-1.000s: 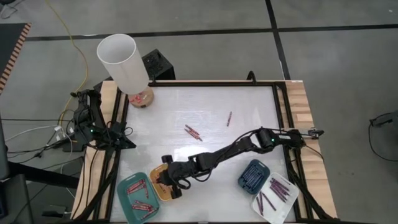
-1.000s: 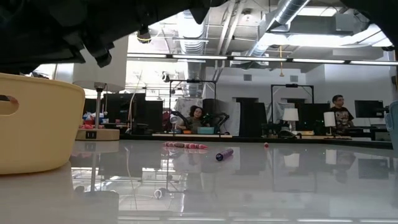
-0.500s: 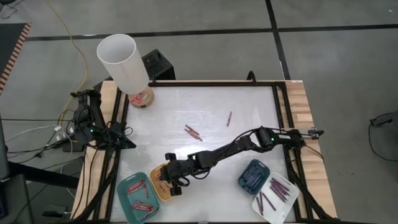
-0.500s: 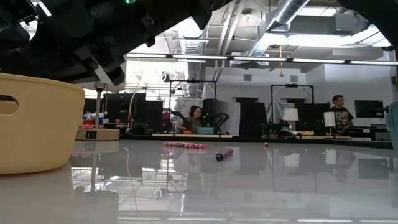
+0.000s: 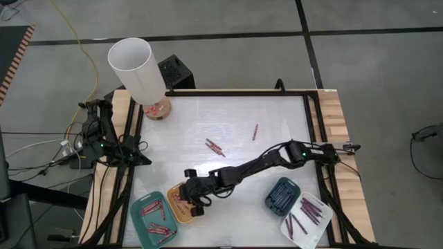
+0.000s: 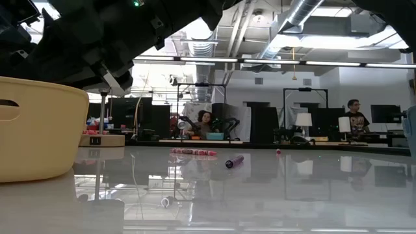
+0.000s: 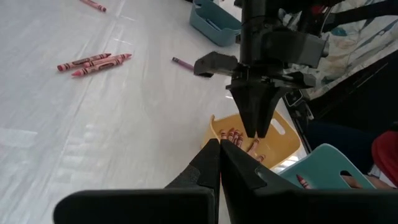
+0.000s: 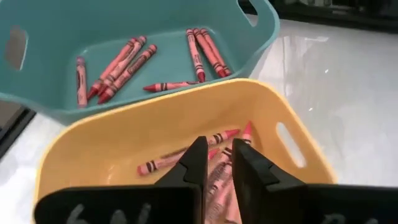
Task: Sort crayons
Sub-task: Put the red crayon into the blue bin
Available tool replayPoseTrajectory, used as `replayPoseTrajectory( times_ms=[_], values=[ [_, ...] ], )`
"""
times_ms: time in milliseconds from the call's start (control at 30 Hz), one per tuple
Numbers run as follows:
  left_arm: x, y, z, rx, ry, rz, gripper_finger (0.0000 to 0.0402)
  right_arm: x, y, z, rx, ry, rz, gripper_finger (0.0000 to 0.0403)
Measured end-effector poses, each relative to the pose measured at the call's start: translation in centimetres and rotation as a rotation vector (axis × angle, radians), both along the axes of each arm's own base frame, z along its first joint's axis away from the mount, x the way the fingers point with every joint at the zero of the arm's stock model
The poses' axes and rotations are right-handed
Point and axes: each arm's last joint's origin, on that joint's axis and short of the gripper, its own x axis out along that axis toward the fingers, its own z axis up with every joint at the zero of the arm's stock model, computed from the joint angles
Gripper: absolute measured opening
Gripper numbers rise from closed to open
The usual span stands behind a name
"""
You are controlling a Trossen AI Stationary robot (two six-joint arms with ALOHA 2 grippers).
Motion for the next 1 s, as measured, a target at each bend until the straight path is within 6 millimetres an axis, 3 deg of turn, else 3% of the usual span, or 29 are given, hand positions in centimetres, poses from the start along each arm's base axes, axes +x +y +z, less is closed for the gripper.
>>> replayPoseTrajectory(
  times_ms=[167,267,400,633,833,1000],
  values=[
    [0.0,0.0,0.0,0.000,0.000,0.000,0.0000,-1.7,-1.0,4.1,-0.120,0.016,-0.001,0.0069],
    [0.0,0.0,0.0,0.000,0.000,0.000,0.0000,-3.8,-2.6,7.0,-0.243,0.090,-0.148,0.0069],
    [0.0,0.0,0.0,0.000,0.000,0.000,0.0000,-6.4,-5.9,8.5,-0.389,0.257,-0.393,0.0069],
    [0.0,0.0,0.0,0.000,0.000,0.000,0.0000,-8.0,-12.9,7.2,-0.360,0.548,-0.513,0.0069],
    [0.0,0.0,0.0,0.000,0.000,0.000,0.0000,-7.3,-17.5,5.0,-0.207,0.550,-0.453,0.0076],
    [0.0,0.0,0.0,0.001,0.000,0.000,0.0000,-6.4,-20.0,3.1,-0.121,0.458,-0.453,0.0111]
  ],
)
